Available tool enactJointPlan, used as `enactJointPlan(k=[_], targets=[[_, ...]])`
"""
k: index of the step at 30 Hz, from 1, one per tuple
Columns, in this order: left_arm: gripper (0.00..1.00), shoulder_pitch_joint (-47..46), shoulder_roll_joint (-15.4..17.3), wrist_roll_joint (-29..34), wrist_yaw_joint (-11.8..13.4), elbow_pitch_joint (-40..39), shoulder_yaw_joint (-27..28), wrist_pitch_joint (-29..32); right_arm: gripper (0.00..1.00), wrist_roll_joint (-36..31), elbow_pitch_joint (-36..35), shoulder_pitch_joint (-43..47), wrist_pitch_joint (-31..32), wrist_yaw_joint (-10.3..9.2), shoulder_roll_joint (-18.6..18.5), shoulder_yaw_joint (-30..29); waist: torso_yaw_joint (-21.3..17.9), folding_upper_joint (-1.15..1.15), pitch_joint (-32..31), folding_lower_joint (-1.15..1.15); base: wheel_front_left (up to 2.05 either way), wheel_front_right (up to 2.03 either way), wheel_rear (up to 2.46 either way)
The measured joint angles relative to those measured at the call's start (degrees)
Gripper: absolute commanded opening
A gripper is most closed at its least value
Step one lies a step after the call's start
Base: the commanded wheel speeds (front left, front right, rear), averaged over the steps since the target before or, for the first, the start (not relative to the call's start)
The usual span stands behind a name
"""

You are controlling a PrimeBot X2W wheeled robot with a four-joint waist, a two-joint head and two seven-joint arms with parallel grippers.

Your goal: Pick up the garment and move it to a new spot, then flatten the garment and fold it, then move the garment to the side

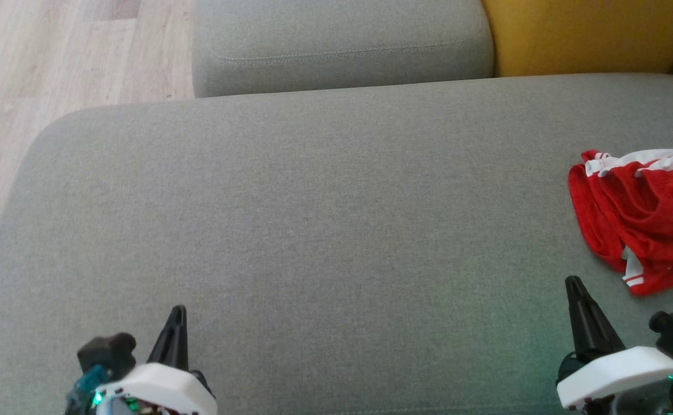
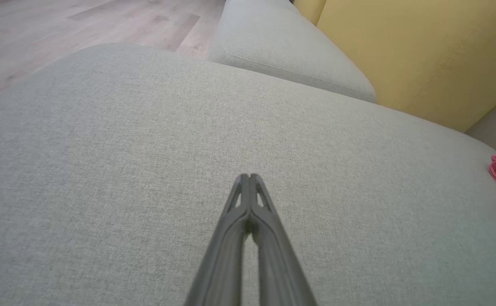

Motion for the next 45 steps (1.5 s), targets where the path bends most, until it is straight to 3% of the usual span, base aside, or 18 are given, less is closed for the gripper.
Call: enactJointPlan(k=[45], targets=[[0.00,-3.07,-2.77,-28.50,-7.06,1.09,8.62,6.35,0.00,30.85,7.05,-5.03,-0.51,0.00,-0.20,-0.83,0.16,0.00,0.50,0.00,0.00,0.00,0.00]])
